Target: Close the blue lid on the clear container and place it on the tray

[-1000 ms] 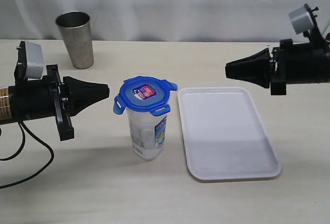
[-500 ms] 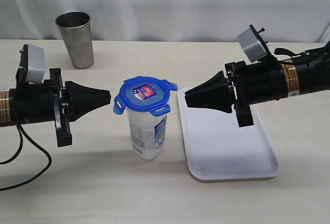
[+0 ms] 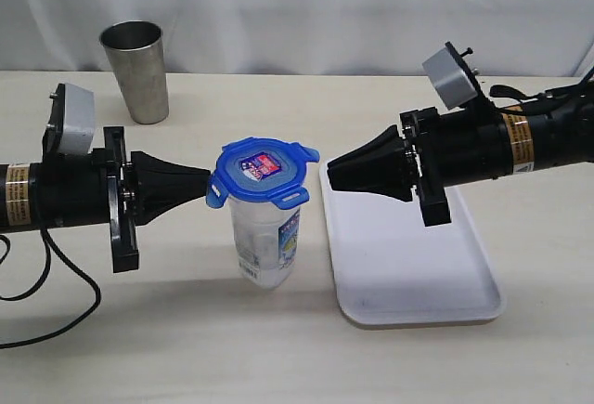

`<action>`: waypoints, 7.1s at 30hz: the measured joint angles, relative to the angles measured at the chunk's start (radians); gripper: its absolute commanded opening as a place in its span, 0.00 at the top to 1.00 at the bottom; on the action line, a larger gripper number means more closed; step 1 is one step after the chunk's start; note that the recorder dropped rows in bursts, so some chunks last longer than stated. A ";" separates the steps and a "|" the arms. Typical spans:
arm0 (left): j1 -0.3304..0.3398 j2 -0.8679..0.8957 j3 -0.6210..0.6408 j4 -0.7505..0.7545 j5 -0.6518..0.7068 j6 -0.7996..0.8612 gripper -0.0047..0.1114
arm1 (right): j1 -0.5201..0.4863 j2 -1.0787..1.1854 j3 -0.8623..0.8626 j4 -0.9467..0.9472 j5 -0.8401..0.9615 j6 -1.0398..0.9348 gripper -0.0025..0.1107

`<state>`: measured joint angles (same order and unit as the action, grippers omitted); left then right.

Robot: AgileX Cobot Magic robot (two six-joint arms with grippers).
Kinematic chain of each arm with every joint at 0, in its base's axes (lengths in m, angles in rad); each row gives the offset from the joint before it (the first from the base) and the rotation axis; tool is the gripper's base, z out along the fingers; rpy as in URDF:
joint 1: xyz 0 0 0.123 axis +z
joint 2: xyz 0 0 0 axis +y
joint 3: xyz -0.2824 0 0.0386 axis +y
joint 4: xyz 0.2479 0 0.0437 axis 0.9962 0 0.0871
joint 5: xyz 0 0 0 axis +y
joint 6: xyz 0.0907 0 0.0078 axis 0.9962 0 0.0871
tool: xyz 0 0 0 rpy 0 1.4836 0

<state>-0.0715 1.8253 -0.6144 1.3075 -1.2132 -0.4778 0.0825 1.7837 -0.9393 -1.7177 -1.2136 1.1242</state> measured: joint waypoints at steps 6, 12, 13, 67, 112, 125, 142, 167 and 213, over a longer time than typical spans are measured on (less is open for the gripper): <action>0.000 0.000 0.000 -0.002 0.000 0.004 0.96 | 0.000 0.000 0.000 0.000 0.000 0.000 0.94; 0.000 0.000 0.000 0.000 0.000 0.004 0.96 | 0.000 0.000 0.000 0.016 0.018 0.000 0.94; 0.000 0.000 0.000 0.003 0.000 0.004 0.96 | 0.000 0.000 0.000 0.021 0.021 0.000 0.94; -0.031 -0.012 0.000 0.018 0.000 -0.045 0.96 | 0.000 0.001 0.000 0.080 0.115 -0.014 0.94; -0.032 -0.012 0.000 -0.033 0.059 -0.043 0.96 | 0.401 -0.107 -0.093 -0.020 0.683 0.437 0.94; -0.032 -0.012 0.000 -0.052 0.062 -0.043 0.96 | 0.401 -0.107 -0.093 -0.020 0.682 0.435 0.94; -0.032 -0.012 0.000 -0.054 0.063 -0.043 0.96 | 0.401 -0.107 -0.083 -0.006 0.687 0.411 0.94; -0.032 -0.012 0.000 -0.054 0.063 -0.041 0.96 | 0.401 -0.107 -0.083 -0.001 0.720 0.359 0.94; -0.032 -0.012 0.000 -0.057 0.061 -0.043 0.96 | 0.408 -0.164 -0.027 -0.020 0.682 0.377 0.94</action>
<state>-0.1031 1.8137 -0.6144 1.2507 -1.1521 -0.5210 0.4901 1.6192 -0.9661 -1.7381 -0.5314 1.5011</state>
